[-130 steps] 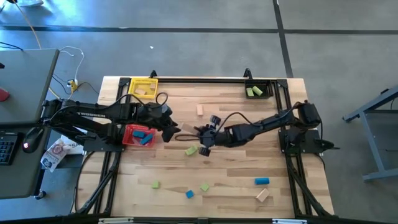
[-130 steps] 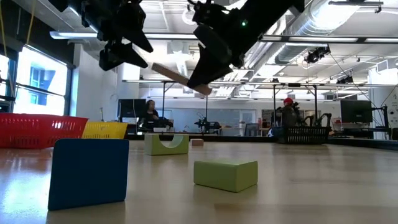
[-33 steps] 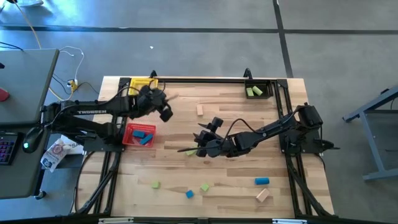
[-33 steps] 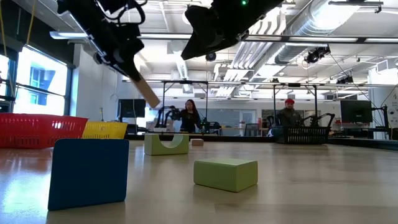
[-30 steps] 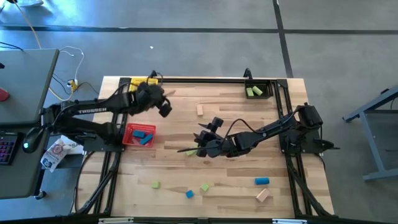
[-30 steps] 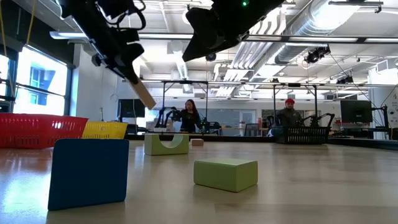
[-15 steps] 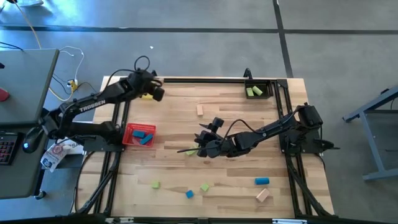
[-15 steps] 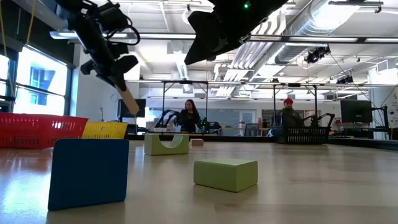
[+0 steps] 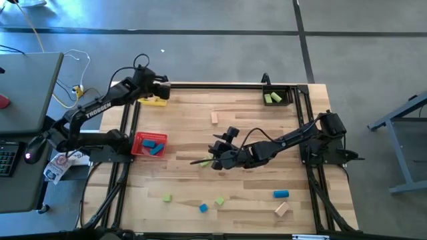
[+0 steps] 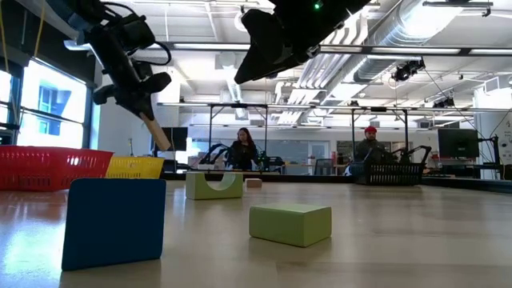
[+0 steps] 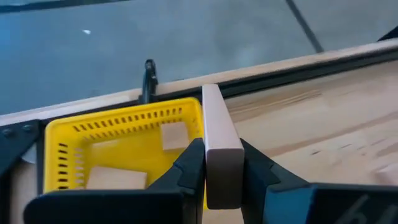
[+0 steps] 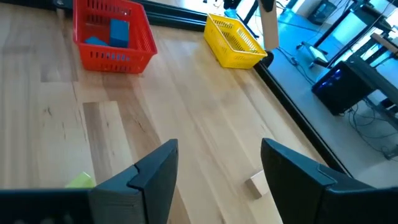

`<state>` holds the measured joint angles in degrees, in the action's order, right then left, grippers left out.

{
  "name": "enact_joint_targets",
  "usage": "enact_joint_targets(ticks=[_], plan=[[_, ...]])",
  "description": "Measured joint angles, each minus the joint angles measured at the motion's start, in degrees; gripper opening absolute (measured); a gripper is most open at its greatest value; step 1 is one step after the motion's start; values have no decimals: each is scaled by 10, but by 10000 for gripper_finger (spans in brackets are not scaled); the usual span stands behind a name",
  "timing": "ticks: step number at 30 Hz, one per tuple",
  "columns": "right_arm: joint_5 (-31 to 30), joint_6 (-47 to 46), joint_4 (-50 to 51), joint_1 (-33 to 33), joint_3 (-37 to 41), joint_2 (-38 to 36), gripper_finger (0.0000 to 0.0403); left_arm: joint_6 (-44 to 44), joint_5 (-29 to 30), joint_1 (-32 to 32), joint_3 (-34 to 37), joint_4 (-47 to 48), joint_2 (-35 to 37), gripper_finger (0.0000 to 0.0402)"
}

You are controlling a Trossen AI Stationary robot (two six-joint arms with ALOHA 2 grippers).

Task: Sort & place blocks by color
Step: Put the brown block into the yellow bin

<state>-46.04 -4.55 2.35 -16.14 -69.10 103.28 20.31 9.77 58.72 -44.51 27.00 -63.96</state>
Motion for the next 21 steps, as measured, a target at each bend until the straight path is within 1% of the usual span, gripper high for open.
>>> enact_joint_targets(ticks=[3,6,10,12,15,19,21], plan=[[7,0,0,0,0,0,215,18,-18,7,-9,3,0,44],[24,0,0,0,0,0,215,30,-20,9,-16,7,0,44],[42,-7,1,0,0,0,215,31,-24,7,-19,21,0,44],[45,-10,3,0,0,0,215,17,-19,1,-19,29,0,44],[45,-11,5,0,0,0,215,3,25,-17,-19,42,0,44],[45,-10,6,0,0,0,215,-6,106,-51,-19,42,0,44],[45,-10,6,0,0,0,215,-15,138,-65,-19,44,0,44]])
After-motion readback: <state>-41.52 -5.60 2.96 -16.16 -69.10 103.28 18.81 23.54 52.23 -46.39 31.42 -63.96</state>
